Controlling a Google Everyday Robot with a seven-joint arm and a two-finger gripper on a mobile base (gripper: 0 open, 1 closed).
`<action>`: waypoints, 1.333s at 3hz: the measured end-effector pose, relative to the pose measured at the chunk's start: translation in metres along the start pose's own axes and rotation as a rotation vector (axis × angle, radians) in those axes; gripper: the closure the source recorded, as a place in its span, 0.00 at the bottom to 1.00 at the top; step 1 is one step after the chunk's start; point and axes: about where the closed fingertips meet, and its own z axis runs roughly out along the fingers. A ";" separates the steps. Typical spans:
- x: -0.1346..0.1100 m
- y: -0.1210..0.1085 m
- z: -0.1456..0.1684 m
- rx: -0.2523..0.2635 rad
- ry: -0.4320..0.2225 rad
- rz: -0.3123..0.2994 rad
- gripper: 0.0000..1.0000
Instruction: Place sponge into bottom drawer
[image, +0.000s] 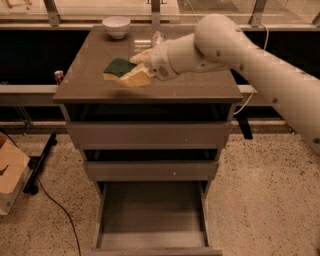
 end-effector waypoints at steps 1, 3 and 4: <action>0.007 0.072 -0.053 -0.089 0.007 -0.075 1.00; 0.092 0.165 -0.125 -0.151 0.096 -0.001 1.00; 0.147 0.179 -0.113 -0.166 0.129 0.042 1.00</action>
Offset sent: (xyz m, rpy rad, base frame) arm -0.2451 -0.1326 -0.0419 -0.1184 0.1008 0.1426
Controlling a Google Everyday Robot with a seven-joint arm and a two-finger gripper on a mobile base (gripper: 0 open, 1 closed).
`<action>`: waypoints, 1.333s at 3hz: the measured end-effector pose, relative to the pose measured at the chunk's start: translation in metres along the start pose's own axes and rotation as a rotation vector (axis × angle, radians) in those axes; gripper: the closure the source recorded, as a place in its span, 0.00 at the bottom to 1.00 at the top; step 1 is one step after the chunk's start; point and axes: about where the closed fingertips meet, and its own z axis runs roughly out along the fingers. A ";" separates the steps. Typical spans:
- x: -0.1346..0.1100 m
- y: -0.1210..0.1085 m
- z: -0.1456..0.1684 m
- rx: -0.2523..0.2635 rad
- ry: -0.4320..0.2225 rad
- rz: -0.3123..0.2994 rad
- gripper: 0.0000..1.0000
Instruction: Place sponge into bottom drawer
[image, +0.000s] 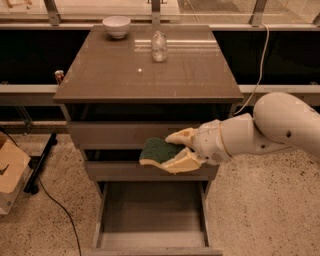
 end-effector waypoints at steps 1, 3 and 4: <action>0.044 -0.009 0.029 -0.006 -0.023 0.032 1.00; 0.096 -0.036 0.070 0.003 -0.066 0.127 1.00; 0.111 -0.035 0.093 -0.003 -0.021 0.146 1.00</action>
Offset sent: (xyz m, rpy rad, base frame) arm 0.0889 -0.0180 -0.1727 0.1437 0.1217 -0.1528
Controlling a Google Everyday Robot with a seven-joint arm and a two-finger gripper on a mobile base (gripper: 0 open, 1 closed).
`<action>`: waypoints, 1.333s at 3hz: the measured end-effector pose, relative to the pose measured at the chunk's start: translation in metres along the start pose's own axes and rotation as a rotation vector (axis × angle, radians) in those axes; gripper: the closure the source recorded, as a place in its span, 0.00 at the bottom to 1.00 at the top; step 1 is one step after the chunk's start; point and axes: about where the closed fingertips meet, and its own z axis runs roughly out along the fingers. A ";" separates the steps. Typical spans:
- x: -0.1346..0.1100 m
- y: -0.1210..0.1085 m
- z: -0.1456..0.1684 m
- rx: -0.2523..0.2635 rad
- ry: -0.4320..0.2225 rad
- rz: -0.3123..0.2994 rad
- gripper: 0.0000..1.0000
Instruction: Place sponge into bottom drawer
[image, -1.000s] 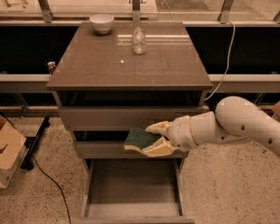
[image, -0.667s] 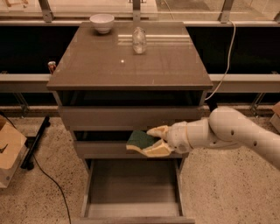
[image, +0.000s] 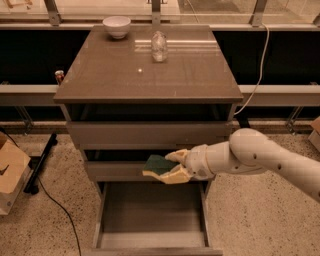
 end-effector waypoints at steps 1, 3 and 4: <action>0.026 0.000 0.029 -0.024 0.010 0.046 1.00; 0.125 0.003 0.101 -0.081 0.009 0.164 1.00; 0.165 0.004 0.119 -0.077 -0.010 0.206 1.00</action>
Offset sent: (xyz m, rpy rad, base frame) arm -0.0030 0.0206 -0.1593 0.0439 0.1985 -0.0145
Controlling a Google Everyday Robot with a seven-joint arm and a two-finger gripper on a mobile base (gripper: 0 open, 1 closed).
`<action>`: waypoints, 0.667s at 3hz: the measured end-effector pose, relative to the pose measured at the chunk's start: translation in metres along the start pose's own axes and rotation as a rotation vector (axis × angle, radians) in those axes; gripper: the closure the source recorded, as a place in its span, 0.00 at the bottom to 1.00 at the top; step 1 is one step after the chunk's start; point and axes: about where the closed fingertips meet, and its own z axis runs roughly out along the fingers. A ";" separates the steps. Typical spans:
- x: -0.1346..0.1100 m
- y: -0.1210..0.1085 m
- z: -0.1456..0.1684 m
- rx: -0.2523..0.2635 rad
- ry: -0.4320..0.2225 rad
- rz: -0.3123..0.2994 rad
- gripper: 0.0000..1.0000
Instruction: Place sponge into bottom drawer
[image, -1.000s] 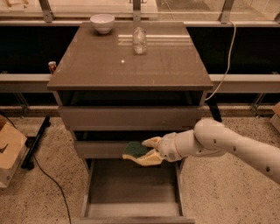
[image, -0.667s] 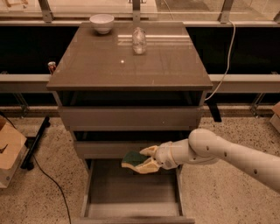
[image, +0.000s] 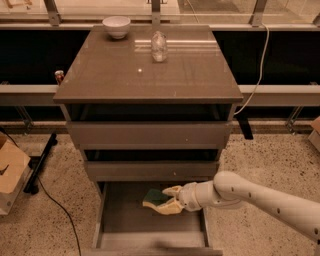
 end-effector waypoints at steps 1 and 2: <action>0.041 -0.015 0.020 -0.029 0.000 0.089 1.00; 0.042 -0.015 0.020 -0.029 0.000 0.089 1.00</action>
Offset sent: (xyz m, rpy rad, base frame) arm 0.0005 -0.0056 -0.0378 0.0177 0.0712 -0.0188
